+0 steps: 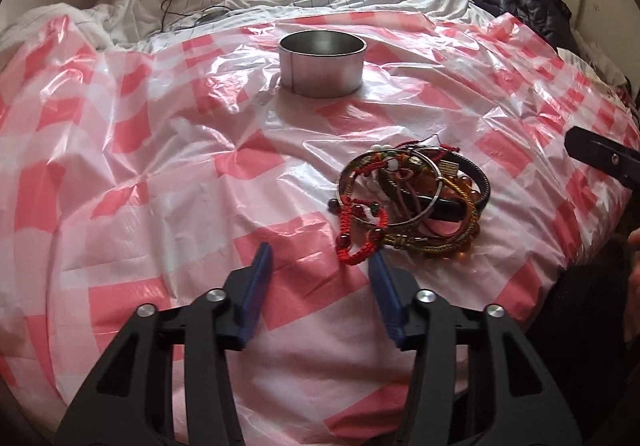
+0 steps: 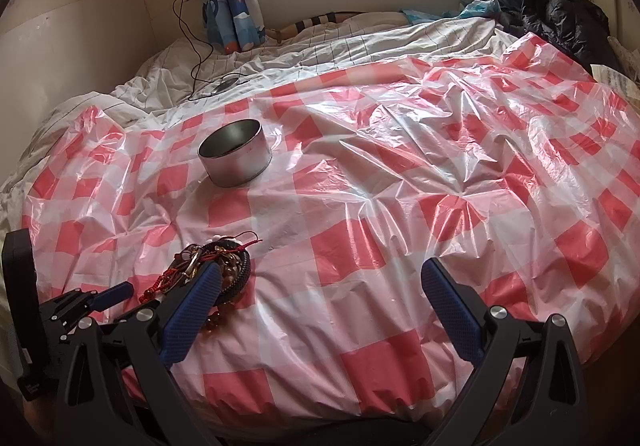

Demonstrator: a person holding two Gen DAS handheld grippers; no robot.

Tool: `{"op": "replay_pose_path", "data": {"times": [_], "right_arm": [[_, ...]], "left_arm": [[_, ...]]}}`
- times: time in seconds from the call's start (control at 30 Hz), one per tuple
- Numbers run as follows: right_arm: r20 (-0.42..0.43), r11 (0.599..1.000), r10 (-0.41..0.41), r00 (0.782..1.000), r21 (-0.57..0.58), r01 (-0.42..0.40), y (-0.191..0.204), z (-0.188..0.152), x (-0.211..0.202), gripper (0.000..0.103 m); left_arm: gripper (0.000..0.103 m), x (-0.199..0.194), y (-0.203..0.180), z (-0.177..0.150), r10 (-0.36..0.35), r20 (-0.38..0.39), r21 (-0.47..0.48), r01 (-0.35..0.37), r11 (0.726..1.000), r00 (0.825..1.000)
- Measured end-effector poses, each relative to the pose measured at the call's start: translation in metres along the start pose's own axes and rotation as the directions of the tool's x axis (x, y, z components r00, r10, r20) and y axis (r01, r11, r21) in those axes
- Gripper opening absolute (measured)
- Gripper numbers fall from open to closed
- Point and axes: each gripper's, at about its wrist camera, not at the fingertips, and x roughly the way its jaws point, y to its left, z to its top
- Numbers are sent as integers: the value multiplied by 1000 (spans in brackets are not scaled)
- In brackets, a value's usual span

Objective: Organize jewelry
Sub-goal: 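Move both grippers toward the bracelet pile beside the silver tin, then grasp the red beaded bracelet with the left gripper while the right grasps a red string bracelet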

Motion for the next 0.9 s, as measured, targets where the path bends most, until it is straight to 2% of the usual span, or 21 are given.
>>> {"op": "replay_pose_path", "data": {"times": [0.27, 0.37, 0.4, 0.43, 0.47, 0.6, 0.7, 0.8, 0.9], "right_arm": [[1, 1000, -1, 1000, 0, 1, -1, 0, 0, 96], [1, 1000, -2, 1000, -2, 2, -1, 0, 0, 96], [1, 1000, -1, 1000, -1, 1, -1, 0, 0, 96], [1, 1000, -1, 1000, 0, 1, -2, 0, 0, 96], [1, 1000, 0, 1000, 2, 0, -1, 0, 0, 96], [0, 1000, 0, 1000, 0, 0, -2, 0, 0, 96], [-11, 1000, 14, 1000, -4, -14, -1, 1, 1, 96], [-36, 998, 62, 997, -19, -63, 1, 2, 5, 96], [-89, 987, 146, 985, -56, -151, 5, 4, 11, 96]], "left_arm": [[45, 1, -13, 1, 19, 20, 68, -20, 998, 1000], [43, 1, -17, 2, 8, 23, 84, -10, 996, 1000], [22, 1, -17, 2, 9, 23, 86, -11, 996, 1000], [10, 1, -17, 2, 5, 17, 80, -6, 997, 1000], [5, 0, -14, 2, -6, 22, 65, 5, 998, 1000], [5, -8, -3, 3, -53, 46, 6, 53, 999, 998], [5, -13, 10, 5, -111, 64, -66, 115, 991, 992], [5, -19, 29, 7, -165, 105, -161, 181, 970, 981], [5, -19, 35, 7, -172, 119, -197, 193, 961, 978]]}}
